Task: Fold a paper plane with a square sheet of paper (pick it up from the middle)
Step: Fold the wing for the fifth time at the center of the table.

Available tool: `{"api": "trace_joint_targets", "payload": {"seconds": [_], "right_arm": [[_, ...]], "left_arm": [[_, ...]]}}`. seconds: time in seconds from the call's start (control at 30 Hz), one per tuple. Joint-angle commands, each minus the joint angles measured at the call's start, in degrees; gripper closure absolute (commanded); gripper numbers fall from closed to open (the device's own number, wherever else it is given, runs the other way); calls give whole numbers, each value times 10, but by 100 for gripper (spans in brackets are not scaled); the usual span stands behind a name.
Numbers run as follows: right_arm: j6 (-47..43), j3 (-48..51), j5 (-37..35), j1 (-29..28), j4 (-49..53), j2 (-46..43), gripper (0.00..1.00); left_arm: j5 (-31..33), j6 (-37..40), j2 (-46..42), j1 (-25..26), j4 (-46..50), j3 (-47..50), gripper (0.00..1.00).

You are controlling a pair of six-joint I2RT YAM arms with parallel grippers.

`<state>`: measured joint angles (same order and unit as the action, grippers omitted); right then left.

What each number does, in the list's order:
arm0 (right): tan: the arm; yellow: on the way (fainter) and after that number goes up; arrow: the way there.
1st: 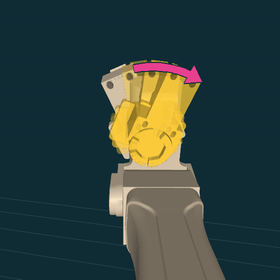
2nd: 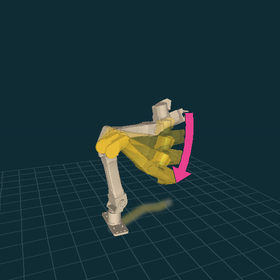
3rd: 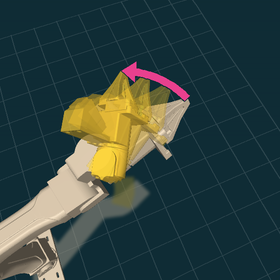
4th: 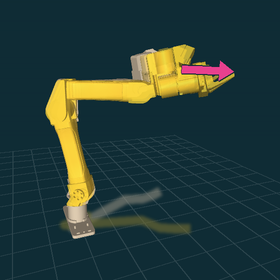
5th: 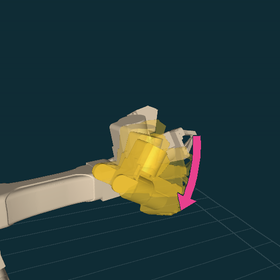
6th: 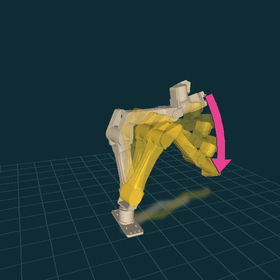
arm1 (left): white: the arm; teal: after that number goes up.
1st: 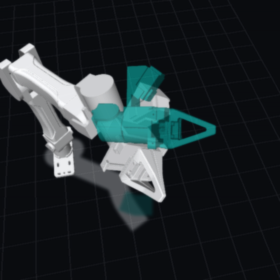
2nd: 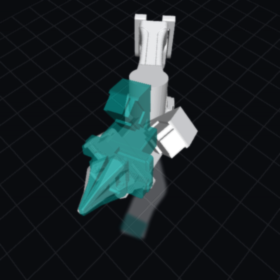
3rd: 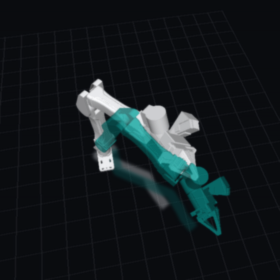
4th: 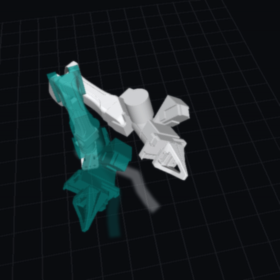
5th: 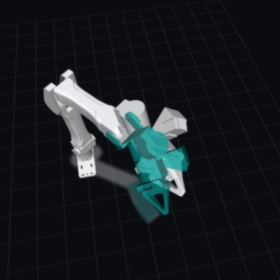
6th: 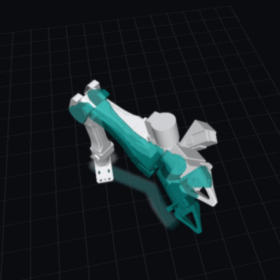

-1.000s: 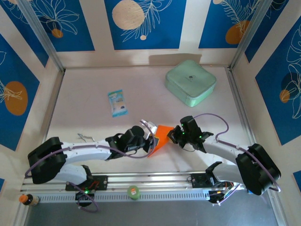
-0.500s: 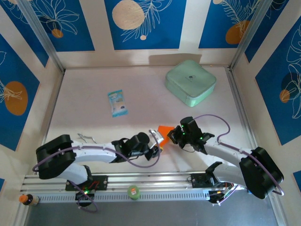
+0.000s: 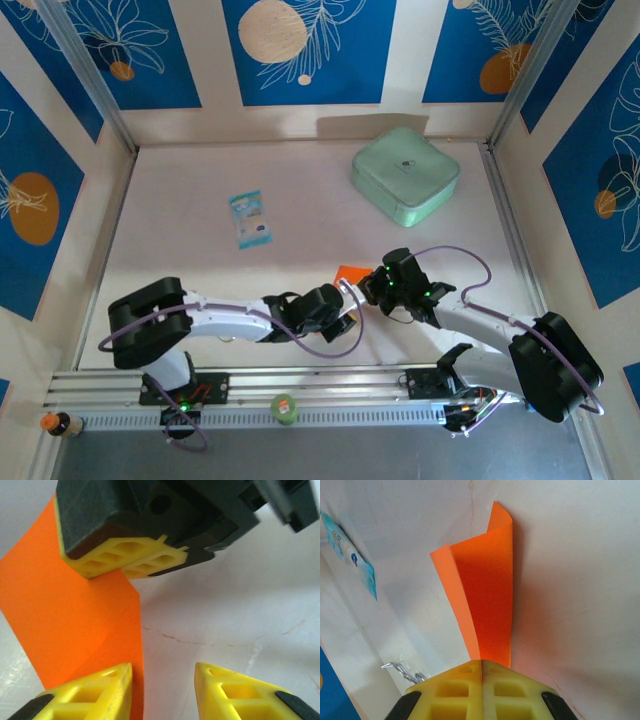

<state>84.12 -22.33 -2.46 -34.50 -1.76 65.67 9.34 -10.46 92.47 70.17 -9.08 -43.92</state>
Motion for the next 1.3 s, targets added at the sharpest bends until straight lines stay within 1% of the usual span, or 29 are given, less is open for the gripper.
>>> {"api": "trace_joint_targets", "payload": {"seconds": [0.0, 0.3, 0.43, 0.7, 0.9, 1.0, 1.1, 1.2, 1.27], "right_arm": [[16, 1, -16, -2, 20, -10, 100], [30, 1, -19, 6, 19, -17, 100], [25, -3, -16, 10, 22, -16, 100], [22, -5, -11, 12, 25, -14, 100], [19, -5, -10, 12, 27, -15, 100], [18, -5, -9, 12, 27, -14, 100], [13, -5, -11, 13, 33, -18, 100], [-4, -11, -12, 14, 44, -24, 96], [-23, -15, -10, 15, 55, -27, 90]], "left_arm": [[46, -4, 7, 7, 37, -13, 65], [65, 2, 21, 7, 41, -9, 66], [65, 10, 27, 7, 43, -12, 71], [65, 16, 28, 7, 39, -14, 79], [63, 17, 22, 7, 34, -10, 81], [64, 17, 22, 7, 33, -9, 86], [65, 15, 24, 7, 35, -12, 93], [68, 12, 27, 6, 39, -13, 98], [67, 12, 28, 5, 39, -13, 100]]}}
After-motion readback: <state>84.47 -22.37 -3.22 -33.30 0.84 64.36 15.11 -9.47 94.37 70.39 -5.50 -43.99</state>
